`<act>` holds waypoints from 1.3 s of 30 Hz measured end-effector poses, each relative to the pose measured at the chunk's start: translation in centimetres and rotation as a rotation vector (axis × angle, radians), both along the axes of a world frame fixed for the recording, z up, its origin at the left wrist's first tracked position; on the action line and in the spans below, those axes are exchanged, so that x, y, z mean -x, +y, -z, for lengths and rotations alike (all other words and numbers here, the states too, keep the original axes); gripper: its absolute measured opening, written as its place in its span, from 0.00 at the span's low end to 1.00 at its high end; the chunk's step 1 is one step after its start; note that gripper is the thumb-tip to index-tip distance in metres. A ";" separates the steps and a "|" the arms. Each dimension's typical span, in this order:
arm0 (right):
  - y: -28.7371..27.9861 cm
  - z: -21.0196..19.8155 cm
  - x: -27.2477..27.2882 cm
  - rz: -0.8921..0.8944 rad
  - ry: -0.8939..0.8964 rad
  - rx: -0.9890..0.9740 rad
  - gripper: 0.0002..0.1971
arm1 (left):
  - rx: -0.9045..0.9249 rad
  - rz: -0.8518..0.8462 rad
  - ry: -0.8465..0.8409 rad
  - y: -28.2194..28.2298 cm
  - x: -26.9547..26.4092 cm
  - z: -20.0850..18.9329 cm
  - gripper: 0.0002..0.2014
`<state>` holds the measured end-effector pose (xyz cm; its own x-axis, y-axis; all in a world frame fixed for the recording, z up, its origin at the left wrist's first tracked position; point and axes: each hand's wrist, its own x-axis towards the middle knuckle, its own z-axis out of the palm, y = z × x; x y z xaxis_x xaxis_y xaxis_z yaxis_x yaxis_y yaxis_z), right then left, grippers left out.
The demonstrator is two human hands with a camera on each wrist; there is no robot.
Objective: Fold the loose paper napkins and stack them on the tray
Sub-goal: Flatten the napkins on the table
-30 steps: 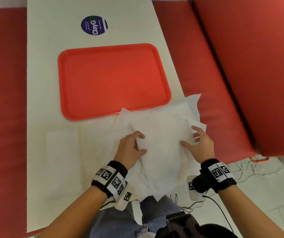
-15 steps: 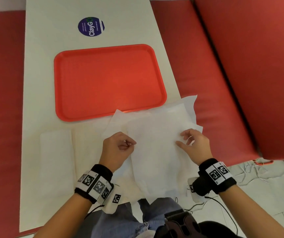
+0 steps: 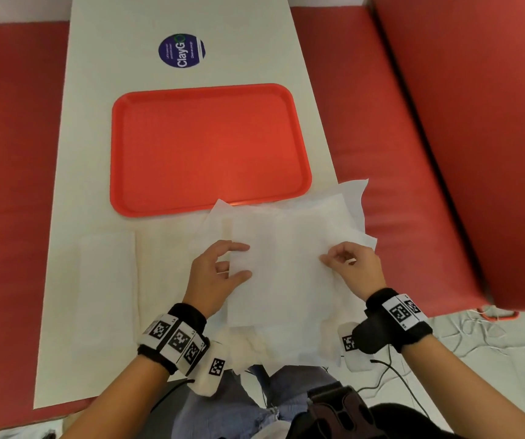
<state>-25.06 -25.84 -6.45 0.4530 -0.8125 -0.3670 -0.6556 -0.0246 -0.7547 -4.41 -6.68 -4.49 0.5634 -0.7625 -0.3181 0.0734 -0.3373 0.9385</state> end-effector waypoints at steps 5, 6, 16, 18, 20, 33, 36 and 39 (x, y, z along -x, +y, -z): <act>-0.2 -1.8 0.4 0.091 -0.275 -0.197 0.07 | 0.003 -0.114 0.067 0.8 -0.7 -0.3 0.19; 0.0 -2.3 0.3 0.089 -0.310 -0.217 0.07 | 0.019 -0.136 0.083 1.0 -0.8 -0.4 0.18; 2.5 -6.5 -3.7 -0.337 -0.177 0.292 0.36 | 0.163 -0.040 0.032 3.0 -1.8 -3.3 0.17; 3.8 -7.8 -5.7 -0.584 -0.133 0.360 0.40 | 0.163 0.049 -0.028 3.6 -2.5 -4.3 0.16; 5.1 -9.0 -7.5 -0.734 -0.102 0.341 0.48 | 0.169 0.143 -0.116 4.3 -3.5 -5.5 0.15; 10.8 -10.9 -12.9 -0.329 -0.420 -0.295 0.15 | 0.071 0.256 0.144 11.1 -11.8 -7.3 0.43; 11.6 -9.0 -12.9 -0.048 -0.479 -0.345 0.17 | -0.061 0.234 0.261 12.5 -12.0 -4.5 0.43; 12.5 -7.5 -12.6 0.040 -0.453 -0.378 0.16 | -0.009 0.154 0.404 12.3 -10.7 -3.4 0.30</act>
<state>-12.49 -13.36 1.05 0.6044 -0.6823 -0.4114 -0.2604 0.3188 -0.9113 6.26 5.64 -1.07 0.2719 -0.8243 -0.4966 0.3825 -0.3810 0.8417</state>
